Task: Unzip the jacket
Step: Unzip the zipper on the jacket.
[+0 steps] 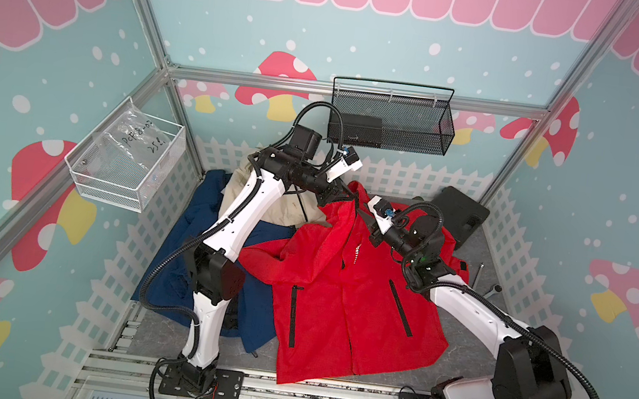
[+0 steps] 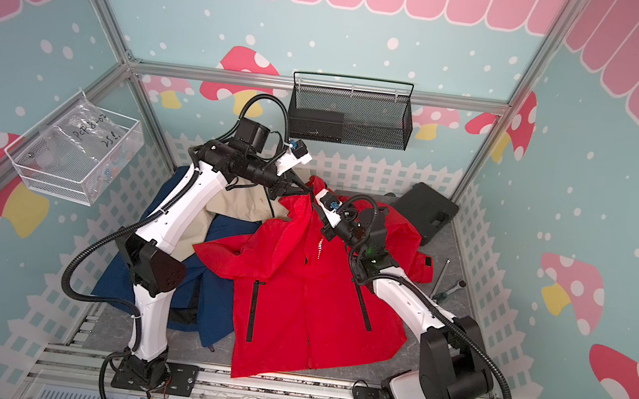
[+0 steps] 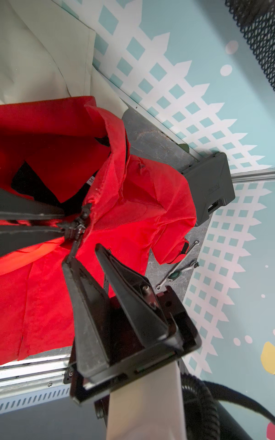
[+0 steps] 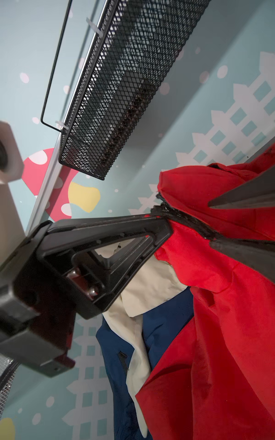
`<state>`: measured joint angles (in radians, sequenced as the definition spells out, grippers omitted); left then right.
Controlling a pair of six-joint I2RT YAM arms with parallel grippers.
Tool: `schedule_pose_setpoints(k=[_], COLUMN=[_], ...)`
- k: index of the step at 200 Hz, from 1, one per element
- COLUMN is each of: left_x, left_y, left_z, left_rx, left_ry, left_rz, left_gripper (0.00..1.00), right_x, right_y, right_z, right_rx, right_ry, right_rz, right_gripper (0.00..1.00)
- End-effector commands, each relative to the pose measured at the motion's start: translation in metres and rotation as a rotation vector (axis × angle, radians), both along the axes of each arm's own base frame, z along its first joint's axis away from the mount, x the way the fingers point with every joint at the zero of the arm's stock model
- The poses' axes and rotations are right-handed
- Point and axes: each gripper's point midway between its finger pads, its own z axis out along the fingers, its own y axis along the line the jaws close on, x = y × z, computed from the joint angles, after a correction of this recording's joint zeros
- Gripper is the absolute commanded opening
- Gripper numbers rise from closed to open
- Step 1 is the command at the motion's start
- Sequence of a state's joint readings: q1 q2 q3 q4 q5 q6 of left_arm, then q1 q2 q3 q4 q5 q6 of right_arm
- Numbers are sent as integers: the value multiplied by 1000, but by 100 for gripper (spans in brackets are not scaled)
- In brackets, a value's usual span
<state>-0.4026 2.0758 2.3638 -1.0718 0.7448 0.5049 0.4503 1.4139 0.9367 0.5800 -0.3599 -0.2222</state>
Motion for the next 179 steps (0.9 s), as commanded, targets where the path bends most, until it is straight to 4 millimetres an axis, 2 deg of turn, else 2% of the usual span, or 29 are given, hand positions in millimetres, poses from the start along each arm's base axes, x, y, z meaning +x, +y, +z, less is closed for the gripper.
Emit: schedule_pose_setpoints(k=[1, 28, 50, 91, 120, 179], left_x=[-10, -11, -13, -14, -14, -16], left_y=[-11, -14, -16, -17, -16, -14], left_z=[21, 22, 23, 24, 22, 20], left_rx=[-20, -17, -15, -9, 0, 11], left_ry=[-71, -71, -75, -79, -74, -72], left_rz=[-37, -44, -45, -42, -37, -38], left_gripper=[0, 0, 0, 0, 0, 0], right_x=[-24, -39, -41, -28, -9, 10], right_y=[-5, 1, 12, 25, 10, -9], right_z=[20, 18, 14, 6, 7, 6], right_rx=[-10, -23, -21, 11, 50, 81], right_ry=[-132, -170, -141, -62, -28, -4], right_rz=[45, 110, 175, 180, 42, -115], right_gripper=[41, 45, 38, 36, 35, 27])
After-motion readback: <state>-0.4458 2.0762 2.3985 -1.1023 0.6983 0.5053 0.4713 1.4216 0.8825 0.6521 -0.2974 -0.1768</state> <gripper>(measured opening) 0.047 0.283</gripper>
